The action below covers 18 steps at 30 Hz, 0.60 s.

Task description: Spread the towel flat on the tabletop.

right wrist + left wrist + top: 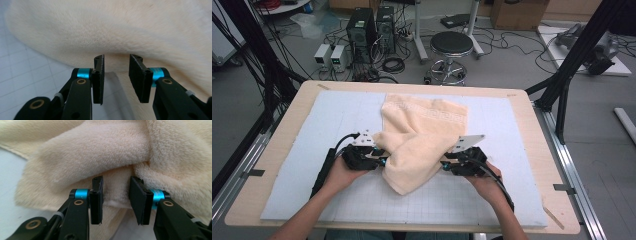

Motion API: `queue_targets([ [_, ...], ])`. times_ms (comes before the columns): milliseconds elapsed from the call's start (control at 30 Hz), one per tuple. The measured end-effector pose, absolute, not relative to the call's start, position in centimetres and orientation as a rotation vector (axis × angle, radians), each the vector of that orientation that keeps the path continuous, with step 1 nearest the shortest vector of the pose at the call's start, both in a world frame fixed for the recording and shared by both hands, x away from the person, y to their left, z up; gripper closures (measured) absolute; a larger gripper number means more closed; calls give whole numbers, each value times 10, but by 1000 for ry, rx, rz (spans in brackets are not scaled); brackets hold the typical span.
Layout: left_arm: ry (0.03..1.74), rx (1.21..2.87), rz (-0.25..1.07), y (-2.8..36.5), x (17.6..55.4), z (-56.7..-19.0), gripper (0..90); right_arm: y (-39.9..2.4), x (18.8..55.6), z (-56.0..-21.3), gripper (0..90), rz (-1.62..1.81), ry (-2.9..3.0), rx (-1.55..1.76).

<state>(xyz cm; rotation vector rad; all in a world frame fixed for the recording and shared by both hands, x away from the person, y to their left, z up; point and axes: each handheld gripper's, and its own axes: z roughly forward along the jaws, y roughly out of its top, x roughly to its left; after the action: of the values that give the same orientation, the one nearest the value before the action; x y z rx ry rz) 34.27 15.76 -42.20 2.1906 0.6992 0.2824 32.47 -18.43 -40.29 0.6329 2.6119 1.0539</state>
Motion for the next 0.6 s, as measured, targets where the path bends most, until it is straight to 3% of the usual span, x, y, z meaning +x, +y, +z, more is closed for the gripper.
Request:
queue_targets([
  [133,721,2185,273,150,349,-431,635,-165,335,-416,621,992,2622,630],
  [300,701,2205,309,149,345,-427,794,-159,345,-423,796,987,2617,630],
  [600,684,2107,262,182,326,-396,817,-188,327,-397,828,1117,2603,629],
])
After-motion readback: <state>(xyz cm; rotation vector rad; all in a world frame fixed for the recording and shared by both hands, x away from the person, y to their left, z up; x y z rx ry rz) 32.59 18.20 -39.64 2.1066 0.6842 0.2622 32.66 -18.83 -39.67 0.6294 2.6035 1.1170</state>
